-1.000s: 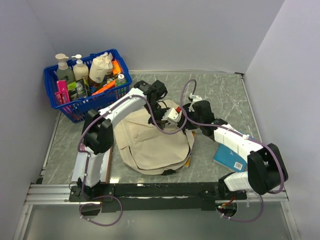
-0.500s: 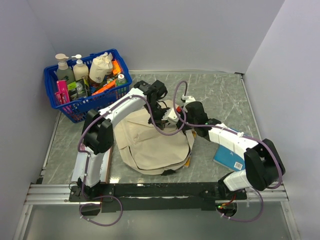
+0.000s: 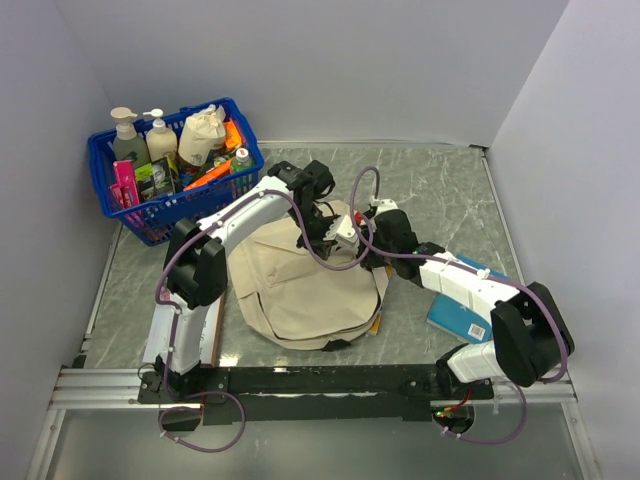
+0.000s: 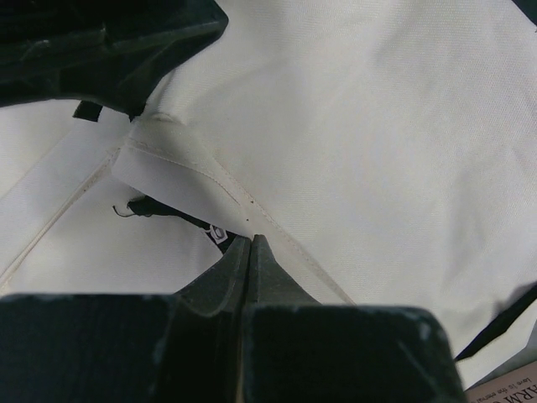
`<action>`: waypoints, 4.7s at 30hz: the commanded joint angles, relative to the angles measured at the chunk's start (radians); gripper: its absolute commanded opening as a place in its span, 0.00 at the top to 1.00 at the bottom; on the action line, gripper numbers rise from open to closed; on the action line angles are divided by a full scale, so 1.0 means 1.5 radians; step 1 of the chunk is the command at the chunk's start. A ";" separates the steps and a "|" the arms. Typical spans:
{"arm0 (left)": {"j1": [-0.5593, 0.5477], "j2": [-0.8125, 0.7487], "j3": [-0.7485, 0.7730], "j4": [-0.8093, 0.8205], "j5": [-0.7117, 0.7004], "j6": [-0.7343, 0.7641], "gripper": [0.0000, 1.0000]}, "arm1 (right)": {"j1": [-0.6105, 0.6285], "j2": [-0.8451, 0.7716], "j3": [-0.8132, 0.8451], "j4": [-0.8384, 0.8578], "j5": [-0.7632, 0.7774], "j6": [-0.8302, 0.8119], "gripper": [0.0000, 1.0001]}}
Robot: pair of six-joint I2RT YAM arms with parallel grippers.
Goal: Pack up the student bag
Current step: Unzip the student bag at the center of the board.
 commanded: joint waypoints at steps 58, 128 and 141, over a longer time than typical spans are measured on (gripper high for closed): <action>-0.006 -0.040 -0.003 -0.027 0.077 -0.025 0.98 | 0.010 -0.092 -0.051 0.012 -0.010 0.063 0.55; -0.019 0.147 0.184 0.190 0.167 -0.078 0.04 | 0.000 -0.313 -0.147 -0.024 -0.012 0.141 1.00; -0.058 0.209 0.193 0.199 0.206 0.018 0.04 | -0.003 -0.314 -0.161 0.009 -0.063 0.130 1.00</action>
